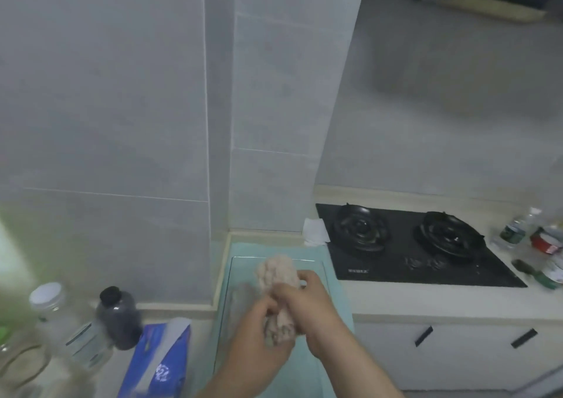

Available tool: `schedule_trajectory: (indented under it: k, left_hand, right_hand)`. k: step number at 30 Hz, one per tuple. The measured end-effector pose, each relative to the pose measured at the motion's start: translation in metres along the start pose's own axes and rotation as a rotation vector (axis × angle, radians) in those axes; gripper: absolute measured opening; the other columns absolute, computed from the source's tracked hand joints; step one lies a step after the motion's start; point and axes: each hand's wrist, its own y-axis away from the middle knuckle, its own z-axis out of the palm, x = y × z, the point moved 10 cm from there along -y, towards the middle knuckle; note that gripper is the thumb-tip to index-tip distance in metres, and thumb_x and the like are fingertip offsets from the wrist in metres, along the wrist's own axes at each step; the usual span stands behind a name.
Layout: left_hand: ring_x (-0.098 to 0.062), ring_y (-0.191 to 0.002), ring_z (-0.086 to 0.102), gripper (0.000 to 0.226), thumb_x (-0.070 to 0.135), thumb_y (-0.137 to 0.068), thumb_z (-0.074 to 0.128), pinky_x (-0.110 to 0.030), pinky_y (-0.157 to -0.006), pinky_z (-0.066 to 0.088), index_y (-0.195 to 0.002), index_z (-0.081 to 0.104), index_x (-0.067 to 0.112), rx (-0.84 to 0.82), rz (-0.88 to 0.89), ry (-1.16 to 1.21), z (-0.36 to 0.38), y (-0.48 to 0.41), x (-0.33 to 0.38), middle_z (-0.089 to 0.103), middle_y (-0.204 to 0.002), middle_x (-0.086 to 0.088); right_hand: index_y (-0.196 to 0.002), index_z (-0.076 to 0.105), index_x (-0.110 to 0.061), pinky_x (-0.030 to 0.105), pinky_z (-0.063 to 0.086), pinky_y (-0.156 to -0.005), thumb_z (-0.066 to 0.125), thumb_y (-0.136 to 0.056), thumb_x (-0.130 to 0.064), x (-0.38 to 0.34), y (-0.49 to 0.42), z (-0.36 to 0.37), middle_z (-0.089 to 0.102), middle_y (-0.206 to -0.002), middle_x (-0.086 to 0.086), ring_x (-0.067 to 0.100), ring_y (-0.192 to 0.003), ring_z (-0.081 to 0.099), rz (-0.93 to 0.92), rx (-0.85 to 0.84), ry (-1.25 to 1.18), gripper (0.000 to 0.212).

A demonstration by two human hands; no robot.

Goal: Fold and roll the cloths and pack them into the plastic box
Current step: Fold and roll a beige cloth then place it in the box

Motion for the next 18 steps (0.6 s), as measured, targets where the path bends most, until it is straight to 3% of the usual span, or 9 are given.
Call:
schedule_trajectory:
  k: [2,4,5,7,9,11,14,16,18]
  left_hand:
    - [-0.013,-0.088,0.068,0.041,0.017,-0.055,0.071,-0.031,-0.079,0.055,-0.094,0.058,0.02,-0.104,-0.115,-0.031,0.016,-0.015,-0.023,0.07,-0.09,0.002]
    - [-0.005,-0.077,0.066,0.025,0.0,-0.063,0.061,-0.019,-0.069,0.05,-0.083,0.06,0.015,-0.12,-0.221,0.028,0.026,-0.03,-0.04,0.069,-0.079,0.003]
    - [0.001,-0.068,0.062,0.029,-0.01,-0.071,0.054,-0.013,-0.061,0.045,-0.074,0.062,0.017,-0.09,-0.268,0.064,0.028,-0.037,-0.045,0.068,-0.072,0.007]
    - [0.002,-0.067,0.054,0.042,-0.012,-0.085,0.044,-0.012,-0.058,0.038,-0.067,0.059,0.022,0.061,-0.374,0.133,0.021,-0.053,-0.053,0.062,-0.075,0.005]
    - [-0.012,-0.077,0.054,0.033,0.002,-0.096,0.04,-0.018,-0.064,0.037,-0.073,0.053,0.022,0.17,-0.443,0.217,0.023,-0.074,-0.073,0.055,-0.079,0.002]
    - [-0.025,-0.096,0.061,0.024,0.027,-0.1,0.042,-0.028,-0.077,0.047,-0.088,0.06,0.018,0.132,-0.536,0.331,0.04,-0.095,-0.094,0.064,-0.094,-0.007]
    - [-0.026,-0.094,0.067,0.047,0.05,-0.093,0.048,-0.038,-0.089,0.051,-0.096,0.069,0.009,0.238,-0.688,0.539,0.048,-0.117,-0.127,0.071,-0.099,-0.015]
    - [-0.022,-0.084,0.07,0.064,0.07,-0.078,0.055,-0.038,-0.091,0.052,-0.089,0.071,0.009,0.291,-0.704,0.542,0.045,-0.133,-0.149,0.073,-0.089,-0.011]
    - [-0.021,-0.083,0.072,0.084,0.083,-0.057,0.055,-0.039,-0.09,0.053,-0.093,0.073,0.01,0.283,-0.759,0.52,0.047,-0.141,-0.169,0.075,-0.087,-0.009]
  right_hand:
    - [-0.102,0.05,-0.021,0.022,0.046,-0.053,0.06,-0.072,-0.007,0.019,-0.027,-0.008,0.064,-0.086,-0.003,0.014,-0.073,0.064,0.0,0.06,0.098,0.035]
    - [-0.093,0.047,-0.025,0.024,0.048,-0.054,0.062,-0.069,-0.007,0.042,-0.052,-0.014,0.063,-0.079,-0.005,0.015,-0.067,0.063,0.028,0.115,0.172,0.033]
    - [-0.089,0.046,-0.026,0.027,0.051,-0.055,0.064,-0.066,-0.011,0.054,-0.064,-0.015,0.064,-0.078,-0.005,0.017,-0.066,0.064,0.036,0.143,0.21,0.032]
    - [-0.088,0.046,-0.026,0.031,0.054,-0.058,0.065,-0.067,-0.02,0.071,-0.083,-0.018,0.065,-0.08,-0.004,0.018,-0.067,0.066,0.041,0.19,0.278,0.029]
    - [-0.092,0.047,-0.025,0.029,0.052,-0.057,0.061,-0.072,-0.024,0.087,-0.1,-0.014,0.063,-0.085,-0.004,0.016,-0.069,0.064,0.043,0.21,0.329,0.024]
    - [-0.101,0.049,-0.024,0.027,0.052,-0.062,0.061,-0.072,-0.026,0.105,-0.119,-0.005,0.062,-0.093,-0.006,0.014,-0.078,0.064,0.029,0.192,0.362,0.031]
    - [-0.111,0.051,-0.023,0.035,0.057,-0.076,0.065,-0.064,-0.035,0.131,-0.141,0.015,0.064,-0.101,-0.006,0.012,-0.087,0.065,0.057,0.123,0.304,0.051]
    - [-0.11,0.052,-0.02,0.033,0.056,-0.078,0.067,-0.069,-0.029,0.139,-0.148,0.026,0.064,-0.101,-0.002,0.015,-0.09,0.066,0.101,0.067,0.184,0.044]
    - [-0.096,0.061,-0.004,0.03,0.05,-0.068,0.061,-0.068,-0.02,0.141,-0.156,0.035,0.065,-0.088,0.015,0.021,-0.082,0.064,0.128,0.004,0.062,0.032]
